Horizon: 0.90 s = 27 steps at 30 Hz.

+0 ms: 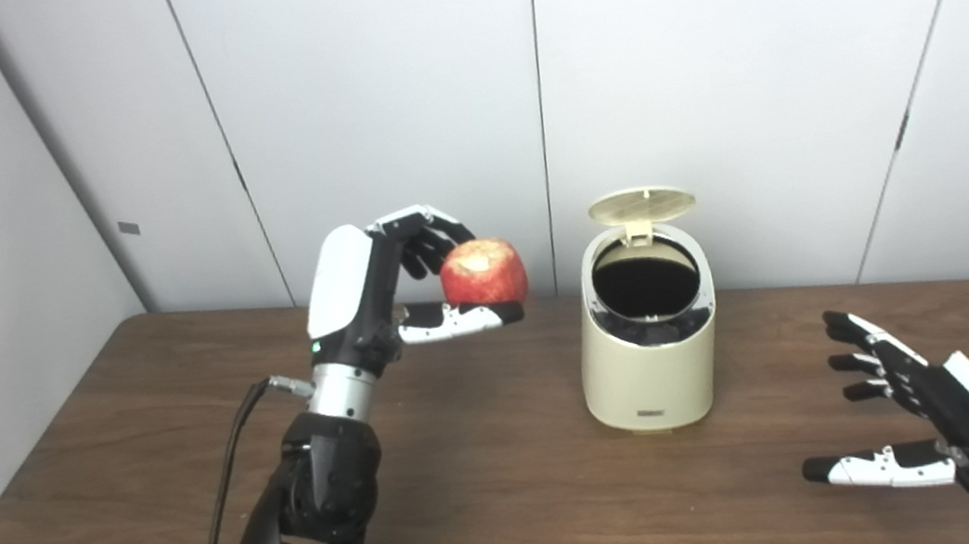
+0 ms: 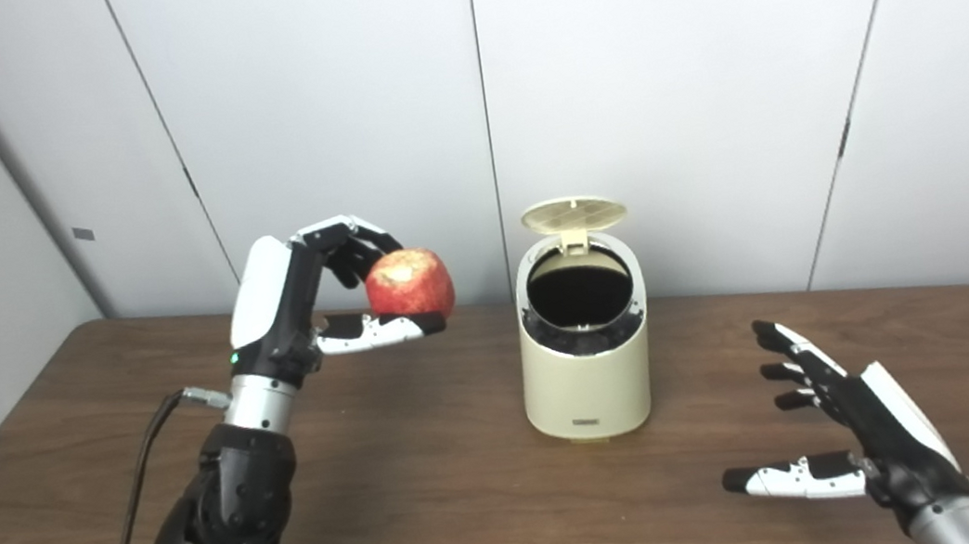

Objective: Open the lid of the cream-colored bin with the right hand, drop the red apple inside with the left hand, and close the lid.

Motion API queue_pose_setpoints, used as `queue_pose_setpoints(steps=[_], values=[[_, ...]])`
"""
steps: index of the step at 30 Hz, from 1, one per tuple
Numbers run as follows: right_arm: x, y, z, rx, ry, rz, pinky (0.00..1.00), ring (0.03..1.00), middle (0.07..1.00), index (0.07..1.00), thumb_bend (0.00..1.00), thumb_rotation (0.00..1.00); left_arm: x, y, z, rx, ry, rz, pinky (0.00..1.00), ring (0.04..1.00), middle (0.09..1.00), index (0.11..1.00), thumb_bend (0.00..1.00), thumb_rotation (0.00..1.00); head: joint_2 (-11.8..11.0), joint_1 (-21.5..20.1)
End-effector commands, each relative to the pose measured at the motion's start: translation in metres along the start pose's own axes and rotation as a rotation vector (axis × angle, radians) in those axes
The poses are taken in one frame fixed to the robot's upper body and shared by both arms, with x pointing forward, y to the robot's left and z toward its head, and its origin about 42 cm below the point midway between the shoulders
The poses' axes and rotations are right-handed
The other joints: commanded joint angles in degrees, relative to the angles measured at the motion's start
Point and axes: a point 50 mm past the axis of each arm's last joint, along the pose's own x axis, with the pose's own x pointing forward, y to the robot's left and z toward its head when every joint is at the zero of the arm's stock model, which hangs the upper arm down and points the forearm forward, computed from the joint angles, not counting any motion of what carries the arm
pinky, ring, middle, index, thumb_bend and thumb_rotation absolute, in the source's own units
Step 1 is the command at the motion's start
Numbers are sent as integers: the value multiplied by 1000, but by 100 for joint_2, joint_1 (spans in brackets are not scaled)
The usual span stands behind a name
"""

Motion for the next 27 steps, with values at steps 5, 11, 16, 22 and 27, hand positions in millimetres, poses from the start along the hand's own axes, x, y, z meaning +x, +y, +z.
queue_pose_setpoints(steps=[5, 11, 16, 22, 27], values=[[11, 0, 16, 8, -87, -28, 717, 862, 931, 917, 723, 87, 20, -10, 22, -62, -86, 25, 325, 443, 480, 487, 507, 0, 13, -127], [12, 2, 16, -7, -80, -35, 709, 856, 932, 916, 726, 124, 23, -33, 32, -127, -89, 41, 283, 447, 487, 477, 507, 0, 24, -254], [11, 3, 15, -17, -79, -45, 720, 856, 930, 916, 724, 108, 26, -50, 36, -156, -100, 47, 287, 450, 485, 478, 507, 0, 24, -293], [9, 6, 15, -17, -72, -54, 702, 843, 918, 910, 727, 102, 29, -64, 38, -179, -109, 52, 285, 445, 486, 479, 507, 0, 36, -403], [7, 6, 15, -16, -74, -54, 703, 846, 916, 909, 733, 142, 33, -71, 37, -194, -111, 54, 280, 444, 489, 477, 507, 0, 45, -472]])
